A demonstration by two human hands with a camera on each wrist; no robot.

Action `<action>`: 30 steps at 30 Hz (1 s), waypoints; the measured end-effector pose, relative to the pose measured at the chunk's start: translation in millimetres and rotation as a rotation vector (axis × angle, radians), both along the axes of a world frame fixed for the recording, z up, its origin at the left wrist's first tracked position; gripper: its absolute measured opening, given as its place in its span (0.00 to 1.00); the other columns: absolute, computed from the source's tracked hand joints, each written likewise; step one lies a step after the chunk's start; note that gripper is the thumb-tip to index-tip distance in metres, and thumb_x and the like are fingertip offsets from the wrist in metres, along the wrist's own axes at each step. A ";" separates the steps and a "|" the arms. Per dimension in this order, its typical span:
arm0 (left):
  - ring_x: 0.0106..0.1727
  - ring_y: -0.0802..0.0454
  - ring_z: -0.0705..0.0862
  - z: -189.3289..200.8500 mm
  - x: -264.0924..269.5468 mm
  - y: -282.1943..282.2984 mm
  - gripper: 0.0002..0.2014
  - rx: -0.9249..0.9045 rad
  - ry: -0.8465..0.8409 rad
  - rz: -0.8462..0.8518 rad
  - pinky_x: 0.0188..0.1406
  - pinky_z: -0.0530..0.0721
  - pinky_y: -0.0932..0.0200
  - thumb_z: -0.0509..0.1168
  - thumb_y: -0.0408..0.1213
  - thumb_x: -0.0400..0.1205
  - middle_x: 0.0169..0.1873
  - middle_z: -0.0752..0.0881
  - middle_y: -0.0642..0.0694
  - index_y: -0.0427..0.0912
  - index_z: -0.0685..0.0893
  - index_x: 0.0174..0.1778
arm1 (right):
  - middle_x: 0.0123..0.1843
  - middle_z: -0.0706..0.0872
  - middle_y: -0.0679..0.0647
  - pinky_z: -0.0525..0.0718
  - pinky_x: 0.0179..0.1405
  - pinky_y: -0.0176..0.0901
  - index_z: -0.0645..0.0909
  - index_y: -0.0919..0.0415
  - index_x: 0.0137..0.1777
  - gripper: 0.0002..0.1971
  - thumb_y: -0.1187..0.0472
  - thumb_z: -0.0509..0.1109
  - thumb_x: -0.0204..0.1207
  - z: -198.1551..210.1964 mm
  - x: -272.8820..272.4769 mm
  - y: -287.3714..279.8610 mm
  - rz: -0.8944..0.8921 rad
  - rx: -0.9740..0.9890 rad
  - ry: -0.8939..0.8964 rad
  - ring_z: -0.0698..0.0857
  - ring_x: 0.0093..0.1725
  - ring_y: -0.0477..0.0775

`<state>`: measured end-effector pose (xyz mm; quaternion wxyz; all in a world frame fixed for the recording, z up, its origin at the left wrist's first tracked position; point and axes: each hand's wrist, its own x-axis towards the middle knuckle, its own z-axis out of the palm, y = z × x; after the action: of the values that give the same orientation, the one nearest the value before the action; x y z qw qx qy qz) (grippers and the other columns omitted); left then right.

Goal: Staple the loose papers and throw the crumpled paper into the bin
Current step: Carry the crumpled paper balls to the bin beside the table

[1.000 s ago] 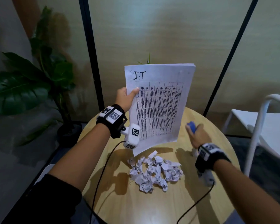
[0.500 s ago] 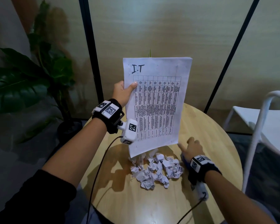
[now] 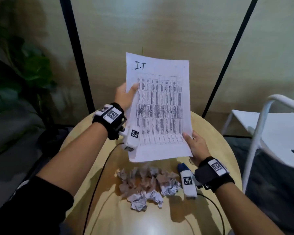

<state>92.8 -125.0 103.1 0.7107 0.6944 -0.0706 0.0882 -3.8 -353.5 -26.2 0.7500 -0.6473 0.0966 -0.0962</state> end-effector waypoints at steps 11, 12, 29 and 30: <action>0.44 0.49 0.89 -119.5 14.0 -88.3 0.22 0.344 0.243 -0.360 0.31 0.87 0.59 0.56 0.44 0.85 0.64 0.80 0.40 0.38 0.67 0.72 | 0.57 0.85 0.62 0.82 0.54 0.55 0.79 0.69 0.63 0.14 0.65 0.60 0.83 -11.3 50.5 -96.3 -0.301 -0.189 0.160 0.84 0.50 0.60; 0.31 0.57 0.87 -124.1 16.1 -94.8 0.20 0.370 0.274 -0.361 0.18 0.81 0.66 0.55 0.43 0.86 0.62 0.80 0.38 0.38 0.65 0.72 | 0.55 0.86 0.62 0.82 0.52 0.54 0.80 0.70 0.62 0.13 0.64 0.61 0.83 -14.3 57.3 -104.8 -0.312 -0.226 0.190 0.84 0.49 0.60; 0.25 0.50 0.70 -180.7 86.5 -128.1 0.17 0.336 0.602 -0.338 0.22 0.73 0.58 0.54 0.29 0.85 0.32 0.74 0.42 0.34 0.70 0.70 | 0.40 0.84 0.64 0.76 0.38 0.48 0.85 0.72 0.50 0.13 0.60 0.69 0.76 -41.2 167.5 -138.3 -0.271 -0.589 0.571 0.79 0.37 0.59; 0.25 0.51 0.70 -183.4 87.5 -127.0 0.17 0.321 0.614 -0.321 0.21 0.76 0.58 0.54 0.27 0.85 0.35 0.76 0.42 0.33 0.70 0.70 | 0.41 0.85 0.66 0.75 0.39 0.47 0.84 0.73 0.51 0.12 0.61 0.71 0.75 -42.0 172.2 -139.3 -0.260 -0.599 0.591 0.78 0.37 0.58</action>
<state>180.3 -252.0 -80.3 0.5859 0.7710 0.0248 -0.2484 168.4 -492.9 -68.2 0.4509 -0.8183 0.3556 -0.0244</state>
